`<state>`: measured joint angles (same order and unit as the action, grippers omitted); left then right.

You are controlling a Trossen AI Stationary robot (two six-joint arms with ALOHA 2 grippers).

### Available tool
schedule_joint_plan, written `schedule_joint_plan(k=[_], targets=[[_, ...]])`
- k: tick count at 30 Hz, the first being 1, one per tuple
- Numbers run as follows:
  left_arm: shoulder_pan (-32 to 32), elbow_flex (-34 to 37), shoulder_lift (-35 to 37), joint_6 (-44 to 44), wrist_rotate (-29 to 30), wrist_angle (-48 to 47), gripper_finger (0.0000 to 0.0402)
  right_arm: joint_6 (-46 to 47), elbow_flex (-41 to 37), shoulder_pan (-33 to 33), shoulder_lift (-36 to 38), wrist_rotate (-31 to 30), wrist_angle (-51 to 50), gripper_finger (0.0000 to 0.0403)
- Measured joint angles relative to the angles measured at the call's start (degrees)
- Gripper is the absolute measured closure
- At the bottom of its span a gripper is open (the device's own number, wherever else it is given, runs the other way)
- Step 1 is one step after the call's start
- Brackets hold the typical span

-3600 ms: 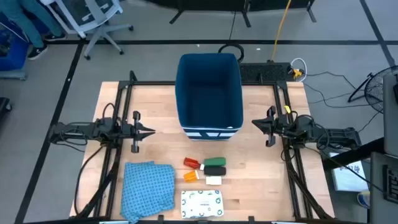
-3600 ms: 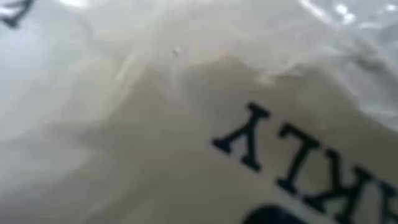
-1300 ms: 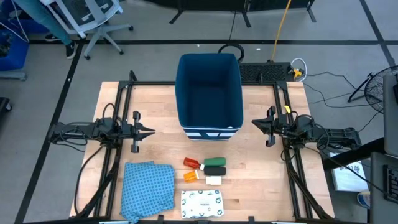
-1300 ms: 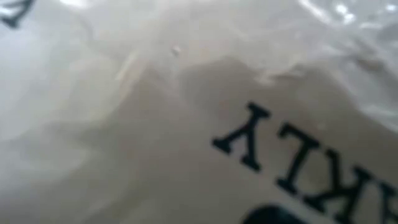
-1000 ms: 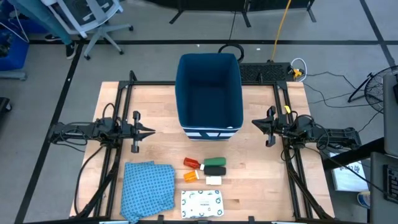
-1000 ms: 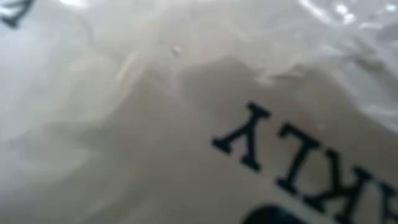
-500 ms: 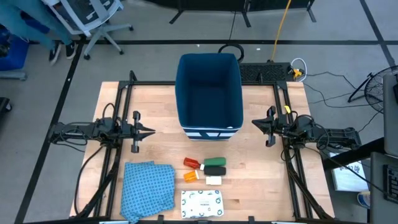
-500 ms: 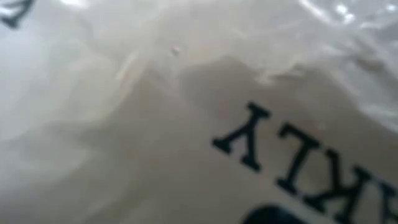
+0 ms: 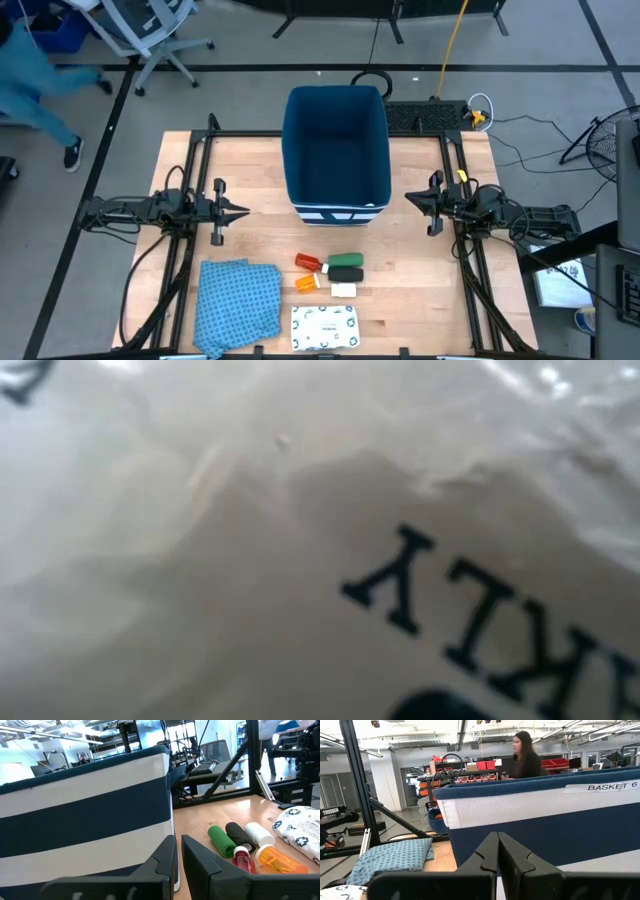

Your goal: Pick & place medical supplies in basket/bin

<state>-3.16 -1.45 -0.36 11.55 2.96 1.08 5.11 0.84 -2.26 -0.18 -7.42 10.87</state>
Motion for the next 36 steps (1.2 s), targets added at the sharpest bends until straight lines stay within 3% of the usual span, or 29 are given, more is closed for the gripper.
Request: schedule_joint_plan(k=[17,30,36], targets=[[0.00,0.00,0.00,-0.67,-0.02,0.00,0.0364,0.01,0.00,0.00,0.02,0.00,1.71,0.0403],[0.02,0.00,-0.02,-17.32,0.25,2.69,0.0364,-0.70,0.00,-0.02,0.01,0.00,1.70,0.0403],[0.02,0.02,-0.11,-18.76,7.96,9.01,0.0364,-6.00,0.00,0.00,-0.01,0.02,0.07,0.0403]])
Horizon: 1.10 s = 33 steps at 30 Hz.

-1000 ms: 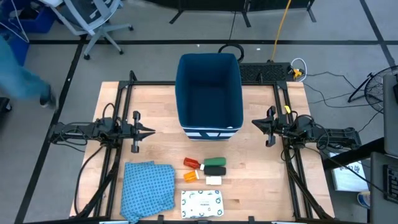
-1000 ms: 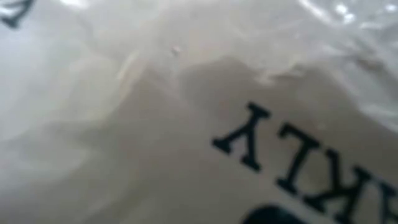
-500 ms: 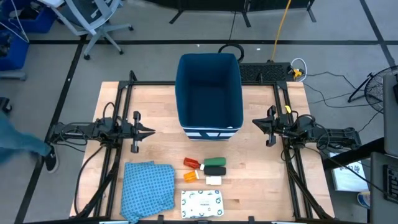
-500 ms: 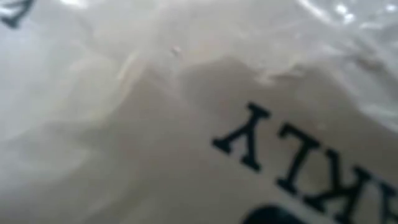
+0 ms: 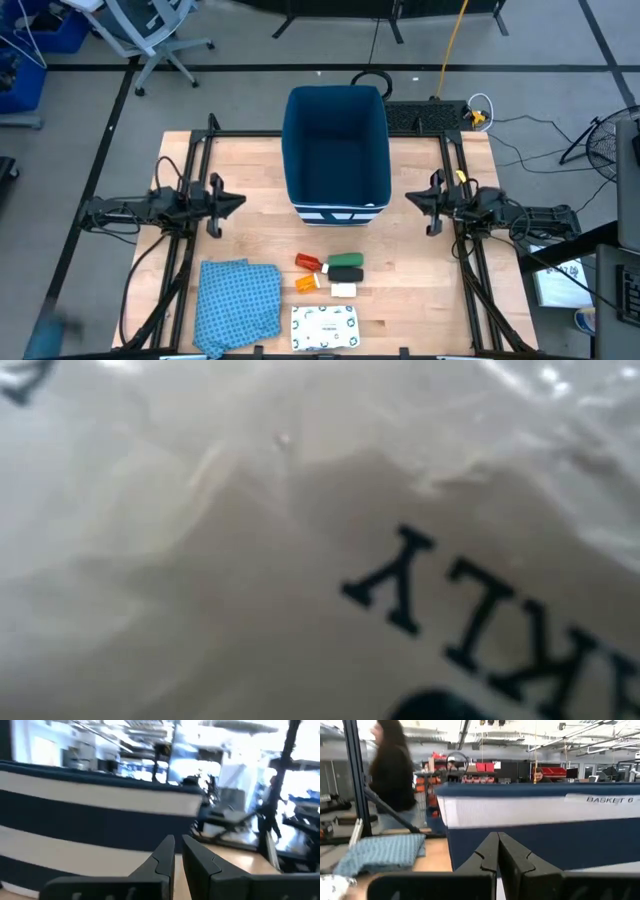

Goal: Pick & place medical supplies in basket/bin
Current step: Put the brown bottle into the basket

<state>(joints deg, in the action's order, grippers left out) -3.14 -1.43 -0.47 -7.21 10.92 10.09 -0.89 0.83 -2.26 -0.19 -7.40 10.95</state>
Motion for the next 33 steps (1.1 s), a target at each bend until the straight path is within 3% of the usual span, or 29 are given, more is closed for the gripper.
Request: schedule_joint_plan(k=[4,8,12,18,26,33], targets=[[0.00,-0.42,-3.81,2.32,0.15,1.49,0.0364,-3.15,-0.01,-0.02,0.00,-0.08,2.30,0.0403],[-0.07,-4.53,-12.76,6.03,0.19,4.16,0.0364,-10.65,-0.01,-0.02,0.00,-0.15,5.20,0.0403],[-0.79,-11.32,-25.54,8.62,0.57,4.00,0.0364,-17.49,0.03,-0.02,0.00,-0.15,5.57,0.0403],[-5.07,-21.57,-45.48,20.89,-1.40,0.23,0.0364,-24.74,0.03,-0.02,0.00,-0.34,5.57,0.0403],[-12.64,-35.92,-65.87,22.74,1.99,-6.36,0.0364,-20.58,0.03,-0.02,-0.18,-14.33,4.96,0.0403],[-18.80,-45.99,-78.32,26.85,10.60,-13.93,0.0364,-19.38,0.03,-0.02,-0.42,-16.41,2.55,0.0403]])
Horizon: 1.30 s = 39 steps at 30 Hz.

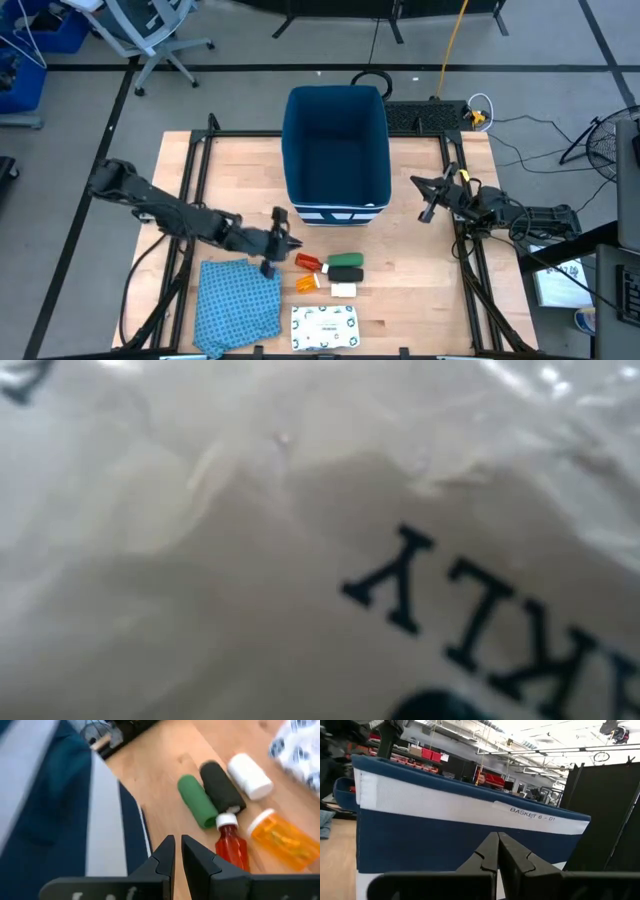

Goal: Pick & place medical supplies in basket/bin
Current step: Put the brown bottle into the basket

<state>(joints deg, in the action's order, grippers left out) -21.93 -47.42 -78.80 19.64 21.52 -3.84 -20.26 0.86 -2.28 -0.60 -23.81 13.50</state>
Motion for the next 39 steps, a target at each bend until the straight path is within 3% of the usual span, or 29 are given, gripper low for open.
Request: schedule_joint_plan(k=[6,10,17,22,26,31,39], targets=[[-3.87,-2.77,-6.98,4.48,3.02,-0.96,0.0364,0.96,0.00,0.00,0.00,0.02,-0.03,0.0403],[-5.17,-2.82,-10.47,-0.94,4.31,-0.28,0.0347,2.21,0.00,0.00,0.00,0.10,-0.04,0.0403],[-4.90,-3.31,-14.40,-5.40,3.67,2.48,0.0230,1.30,0.00,0.00,-0.02,6.21,0.23,0.0403],[-2.69,-4.47,-17.08,-7.29,-1.65,2.20,0.0140,0.53,0.00,0.02,-0.02,6.10,1.60,0.0403],[-1.04,-4.61,-19.01,-8.88,-5.02,1.03,0.0100,0.07,0.00,0.02,-0.04,6.10,1.79,0.0403],[0.94,-4.59,-19.59,-9.76,-6.08,-1.42,0.0089,1.19,0.00,0.02,-0.04,6.08,1.54,0.0403],[4.42,-3.77,-19.50,-13.65,-16.48,-2.61,0.0114,-0.33,0.01,0.02,-0.07,5.99,0.57,0.0403]])
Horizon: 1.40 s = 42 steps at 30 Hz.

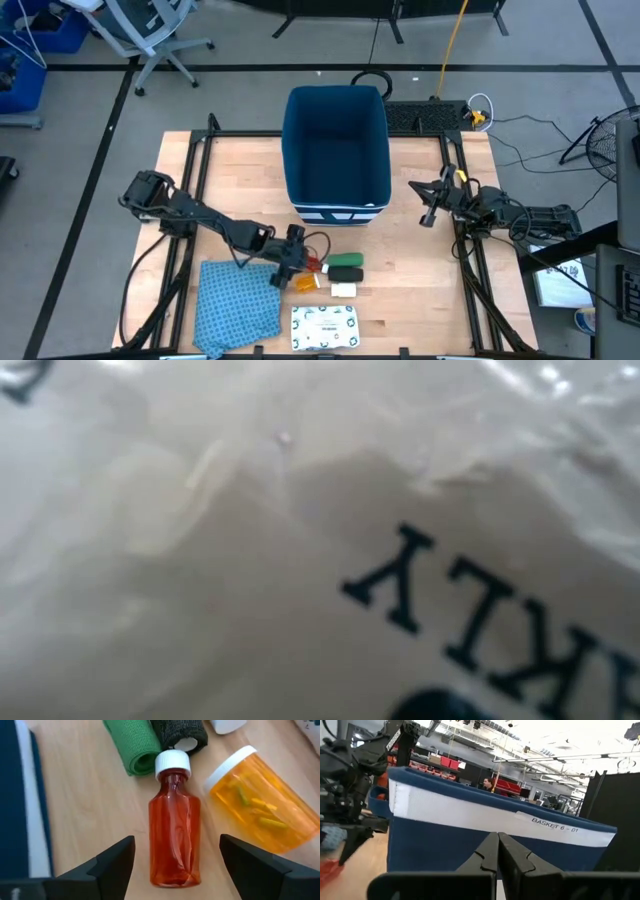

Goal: Pick & place medical supplies in basket/bin
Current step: Put the brown bottle into the basket

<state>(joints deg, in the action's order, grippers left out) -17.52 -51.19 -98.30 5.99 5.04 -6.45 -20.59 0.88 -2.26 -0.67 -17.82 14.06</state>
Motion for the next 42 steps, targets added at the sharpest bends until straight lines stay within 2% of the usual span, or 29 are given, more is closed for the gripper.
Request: schedule_joint_plan(k=[8,13,26,35,39,42], targets=[[0.60,2.04,-0.29,-0.55,0.23,2.27,0.0141,1.82,0.01,0.00,0.00,-0.01,-0.68,0.0403],[0.73,2.04,-1.93,-0.67,-2.14,3.88,0.0154,2.00,0.01,0.00,0.00,-0.01,-0.68,0.0403],[1.46,1.98,-5.70,0.30,-2.65,9.54,0.0170,1.96,0.01,-0.02,-0.98,-0.05,-0.87,0.0403],[1.46,2.11,-0.29,1.98,-2.02,8.72,0.0269,1.94,0.00,-0.02,-1.09,-0.06,-0.63,0.0403],[1.35,2.13,3.40,3.35,-1.98,8.06,0.0273,1.94,-0.01,-0.02,-1.16,-0.05,-0.63,0.0403],[1.26,2.13,6.71,4.14,-2.13,6.49,0.0254,1.94,0.00,-0.02,-1.18,-0.05,-0.63,0.0403]])
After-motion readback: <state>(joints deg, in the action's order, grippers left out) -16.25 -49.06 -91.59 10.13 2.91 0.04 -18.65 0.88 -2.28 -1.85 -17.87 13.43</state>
